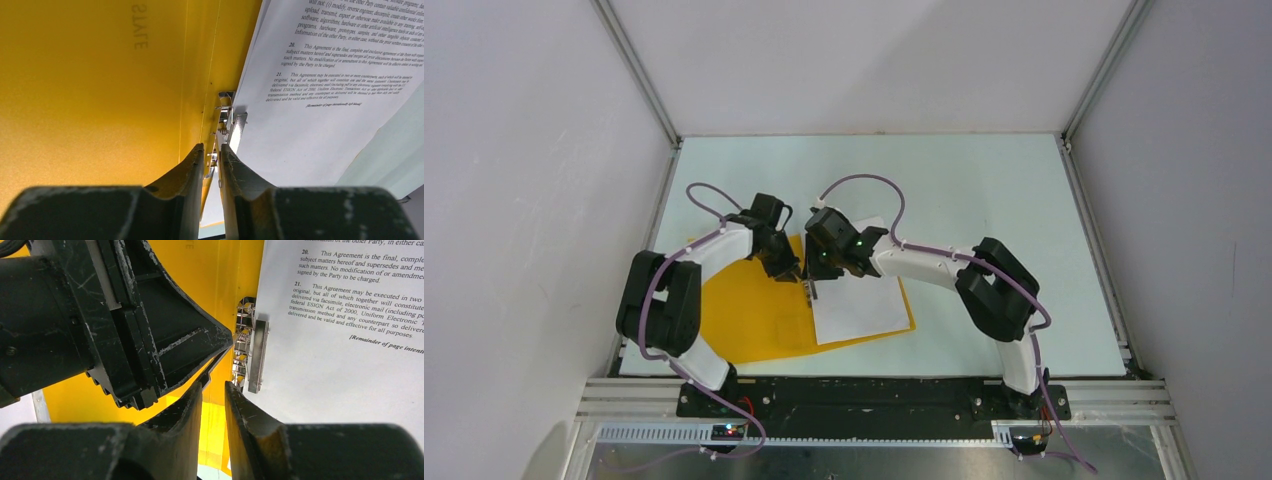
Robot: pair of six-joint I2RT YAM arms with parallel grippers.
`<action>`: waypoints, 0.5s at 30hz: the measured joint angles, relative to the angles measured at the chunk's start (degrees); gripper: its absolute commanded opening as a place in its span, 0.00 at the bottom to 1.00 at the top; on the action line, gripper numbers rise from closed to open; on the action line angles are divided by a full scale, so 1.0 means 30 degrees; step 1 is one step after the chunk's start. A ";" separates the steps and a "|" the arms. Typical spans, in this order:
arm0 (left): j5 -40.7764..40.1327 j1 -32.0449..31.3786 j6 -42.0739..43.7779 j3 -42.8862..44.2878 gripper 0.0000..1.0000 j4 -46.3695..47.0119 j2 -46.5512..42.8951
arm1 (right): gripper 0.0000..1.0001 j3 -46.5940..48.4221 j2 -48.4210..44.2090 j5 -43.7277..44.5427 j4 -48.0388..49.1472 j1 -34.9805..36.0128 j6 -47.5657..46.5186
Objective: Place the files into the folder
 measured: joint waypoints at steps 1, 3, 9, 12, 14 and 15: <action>-0.0007 -0.0007 0.0000 -0.0044 0.24 0.0036 0.0007 | 0.28 0.0007 0.0029 0.0015 -0.0029 0.0036 0.0000; -0.0007 -0.0007 0.0000 -0.0153 0.24 0.0080 0.0029 | 0.29 0.0131 0.0153 0.0036 -0.0153 0.0124 0.0000; -0.0022 -0.0007 -0.0007 -0.0182 0.24 0.0146 0.0204 | 0.34 0.0466 0.0423 0.0146 -0.0270 0.0328 -0.0015; -0.0095 0.0000 0.0000 -0.0182 0.24 0.0146 0.0233 | 0.34 0.0503 0.0488 0.0299 -0.0335 0.0364 -0.0022; -0.0138 0.0000 -0.0007 -0.0182 0.24 0.0153 0.0291 | 0.33 0.0546 0.0532 0.0372 -0.0386 0.0393 -0.0036; -0.0131 0.0000 -0.0007 -0.0182 0.24 0.0175 0.0321 | 0.33 0.0554 0.0546 0.0357 -0.0386 0.0415 -0.0044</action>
